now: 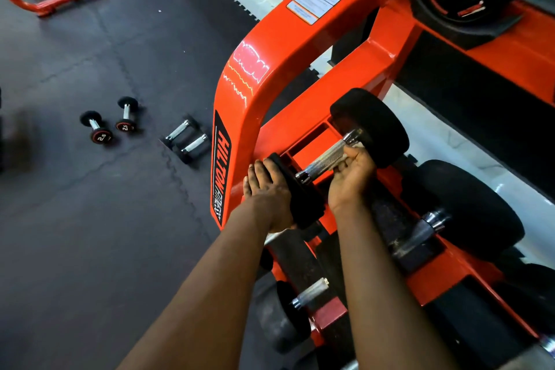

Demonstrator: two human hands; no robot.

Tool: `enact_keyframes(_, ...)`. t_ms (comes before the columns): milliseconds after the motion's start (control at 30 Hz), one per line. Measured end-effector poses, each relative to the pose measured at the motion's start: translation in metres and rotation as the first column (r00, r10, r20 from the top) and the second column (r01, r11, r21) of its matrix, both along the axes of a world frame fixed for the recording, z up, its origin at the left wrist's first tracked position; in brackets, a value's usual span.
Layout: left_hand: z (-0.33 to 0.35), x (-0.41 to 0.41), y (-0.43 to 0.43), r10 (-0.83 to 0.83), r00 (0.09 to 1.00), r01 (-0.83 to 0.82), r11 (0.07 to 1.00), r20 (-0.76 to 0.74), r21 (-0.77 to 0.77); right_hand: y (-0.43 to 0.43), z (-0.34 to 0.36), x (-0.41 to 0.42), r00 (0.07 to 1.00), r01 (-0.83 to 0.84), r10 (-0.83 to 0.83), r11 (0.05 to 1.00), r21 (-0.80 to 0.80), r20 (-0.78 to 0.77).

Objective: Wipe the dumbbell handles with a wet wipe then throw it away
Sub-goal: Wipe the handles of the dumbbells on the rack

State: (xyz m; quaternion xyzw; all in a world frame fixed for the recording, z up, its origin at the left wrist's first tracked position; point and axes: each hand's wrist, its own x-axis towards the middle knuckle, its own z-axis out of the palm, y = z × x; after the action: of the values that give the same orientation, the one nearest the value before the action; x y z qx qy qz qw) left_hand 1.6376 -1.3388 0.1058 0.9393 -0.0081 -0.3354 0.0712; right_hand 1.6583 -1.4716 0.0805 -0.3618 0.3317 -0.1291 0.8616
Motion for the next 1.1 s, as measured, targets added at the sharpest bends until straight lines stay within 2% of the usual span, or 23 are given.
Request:
enact_keyframes(167, 0.001, 0.0, 0.0, -0.001, 1.0, 0.001, 1.0, 0.004, 0.005, -0.008, -0.001, 0.014, 0.998, -0.007, 0.012, 0.996, 0.089, -0.063)
enact_keyframes(367, 0.005, -0.002, 0.001, 0.001, 1.0, -0.001, 1.0, 0.012, 0.009, -0.003, -0.031, -0.013, 0.973, -0.129, 0.107, 0.987, -0.097, -0.207)
enact_keyframes(500, 0.007, -0.003, -0.002, 0.012, 1.0, -0.012, 1.0, 0.009, 0.003, -0.014, -0.02, 0.021, 0.958, 0.006, -0.069, 0.976, -0.22, -0.278)
enact_keyframes(567, 0.009, -0.001, -0.002, 0.012, 1.0, -0.012, 1.0, 0.004, 0.005, -0.001, -0.02, 0.022, 0.93, -0.075, -0.03, 0.96, -0.269, -0.368)
enact_keyframes(667, 0.008, -0.003, -0.002, 0.013, 1.0, -0.013, 1.0, -0.001, 0.005, 0.013, -0.032, -0.003, 0.867, -0.364, 0.207, 0.885, -0.291, -0.453)
enact_keyframes(733, 0.007, -0.003, -0.002, 0.021, 1.0, -0.021, 1.0, 0.001, 0.001, 0.006, -0.032, -0.008, 0.856, -0.38, 0.225, 0.885, -0.269, -0.465)
enact_keyframes(867, 0.007, -0.002, -0.003, 0.018, 1.0, -0.018, 1.0, -0.005, -0.002, 0.005, -0.023, 0.02, 0.938, -0.057, 0.015, 0.992, -0.111, -0.347)
enact_keyframes(967, 0.006, -0.003, -0.002, 0.029, 1.0, -0.029, 1.0, 0.009, -0.005, 0.021, -0.025, 0.016, 0.927, -0.169, 0.125, 0.981, -0.094, -0.355)
enact_keyframes(1033, 0.005, -0.003, -0.002, 0.034, 0.999, -0.034, 0.999, 0.009, -0.012, 0.014, -0.023, 0.003, 0.911, -0.26, 0.236, 0.965, -0.028, -0.338)
enact_keyframes(1100, 0.005, -0.003, -0.002, 0.025, 1.0, -0.025, 1.0, 0.015, -0.014, -0.003, -0.016, 0.002, 0.926, -0.275, 0.261, 0.961, -0.015, -0.275)
